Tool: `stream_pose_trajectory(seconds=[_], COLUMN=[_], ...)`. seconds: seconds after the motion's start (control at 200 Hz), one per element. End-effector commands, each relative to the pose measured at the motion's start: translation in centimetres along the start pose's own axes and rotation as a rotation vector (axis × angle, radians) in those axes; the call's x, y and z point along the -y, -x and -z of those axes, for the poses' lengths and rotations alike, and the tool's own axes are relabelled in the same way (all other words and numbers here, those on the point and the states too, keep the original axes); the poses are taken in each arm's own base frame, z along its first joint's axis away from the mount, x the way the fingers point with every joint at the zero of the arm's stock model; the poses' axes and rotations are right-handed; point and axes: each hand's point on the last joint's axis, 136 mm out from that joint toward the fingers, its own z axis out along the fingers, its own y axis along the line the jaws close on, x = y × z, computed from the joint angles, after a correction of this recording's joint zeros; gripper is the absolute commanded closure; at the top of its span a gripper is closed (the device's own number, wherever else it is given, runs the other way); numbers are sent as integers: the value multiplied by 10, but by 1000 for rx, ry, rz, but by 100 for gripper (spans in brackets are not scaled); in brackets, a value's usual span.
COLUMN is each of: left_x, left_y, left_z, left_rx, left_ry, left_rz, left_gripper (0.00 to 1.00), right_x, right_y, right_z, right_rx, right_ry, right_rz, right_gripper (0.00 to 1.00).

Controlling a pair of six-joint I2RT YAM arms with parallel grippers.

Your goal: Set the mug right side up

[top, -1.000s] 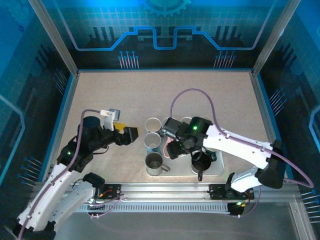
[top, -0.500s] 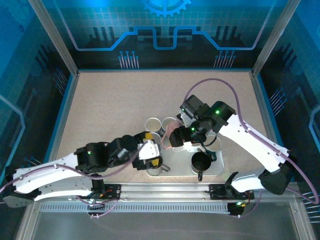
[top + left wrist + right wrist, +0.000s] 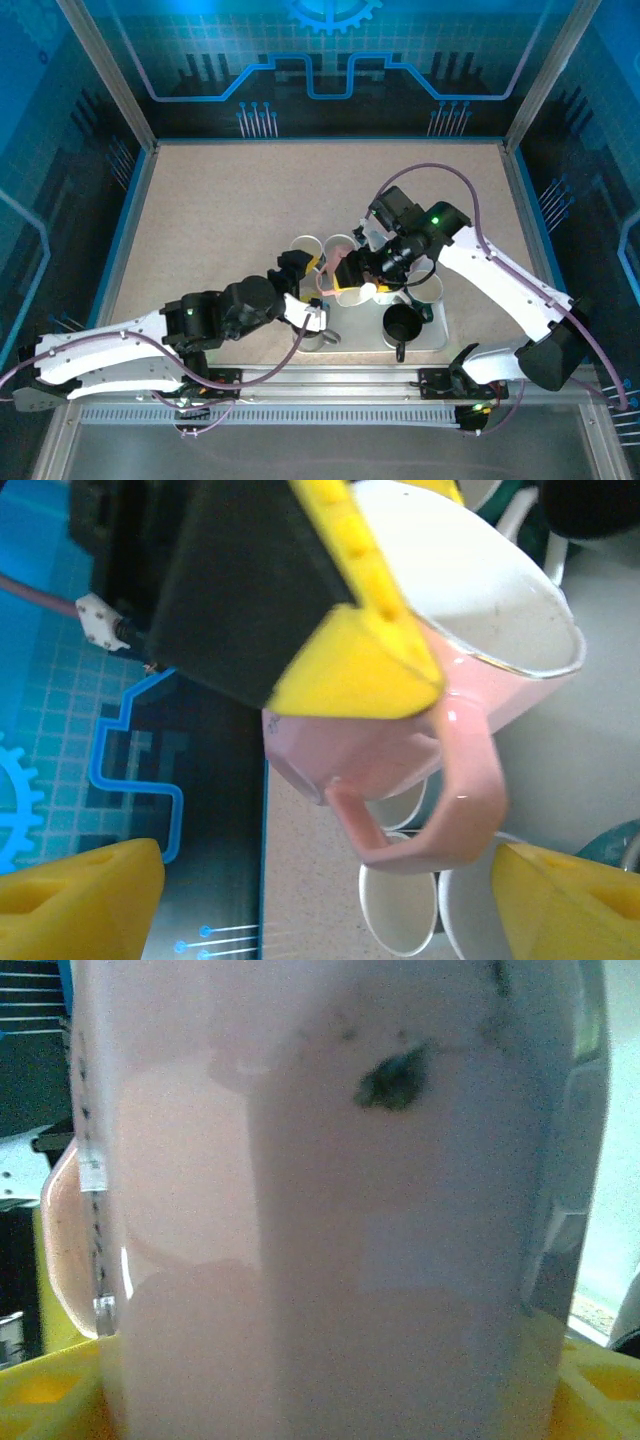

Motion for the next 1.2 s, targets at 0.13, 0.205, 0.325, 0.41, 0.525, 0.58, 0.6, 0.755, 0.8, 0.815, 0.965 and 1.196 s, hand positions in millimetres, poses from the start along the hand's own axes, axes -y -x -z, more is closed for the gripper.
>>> stream_pose_trajectory(seconds=[0.13, 0.205, 0.325, 0.41, 0.525, 0.58, 0.6, 0.755, 0.8, 0.815, 0.965, 1.196], left_x=[3, 3, 7, 8, 6, 3, 3, 2, 2, 1, -9, -15], left_y=[15, 18, 15, 12, 10, 10, 10, 14, 14, 14, 18, 32], left_z=[-14, -17, -23, -25, -24, -22, -21, -12, -11, -10, -1, 11], left_rx=[40, 42, 5, -18, -32, -32, -30, 6, 10, 11, 47, 137], left_ry=[1, -6, -38, -44, -38, -38, -42, -58, -55, -51, -8, -33], left_rz=[-201, -218, -263, -288, -294, -273, -265, -199, -182, -175, -54, 262], left_gripper=[37, 47, 62, 74, 89, 99, 100, 100, 100, 100, 100, 100], right_x=[-32, -33, -31, -31, -29, -29, -29, -29, -30, -29, -11, 6], right_y=[6, 7, 7, 7, 7, 7, 8, 11, 12, 12, 12, 23], right_z=[10, 9, 6, 5, 5, 5, 5, 8, 10, 11, 30, 72], right_rx=[17, 15, 5, 1, 4, 8, 11, 33, 43, 47, 146, 352], right_ry=[165, 170, 173, 176, 166, 166, 164, 152, 144, 138, 28, 64], right_rz=[37, 36, 29, 28, 29, 31, 31, 43, 60, 65, 86, 33], right_gripper=[71, 71, 72, 72, 71, 67, 64, 37, 29, 27, 8, 0])
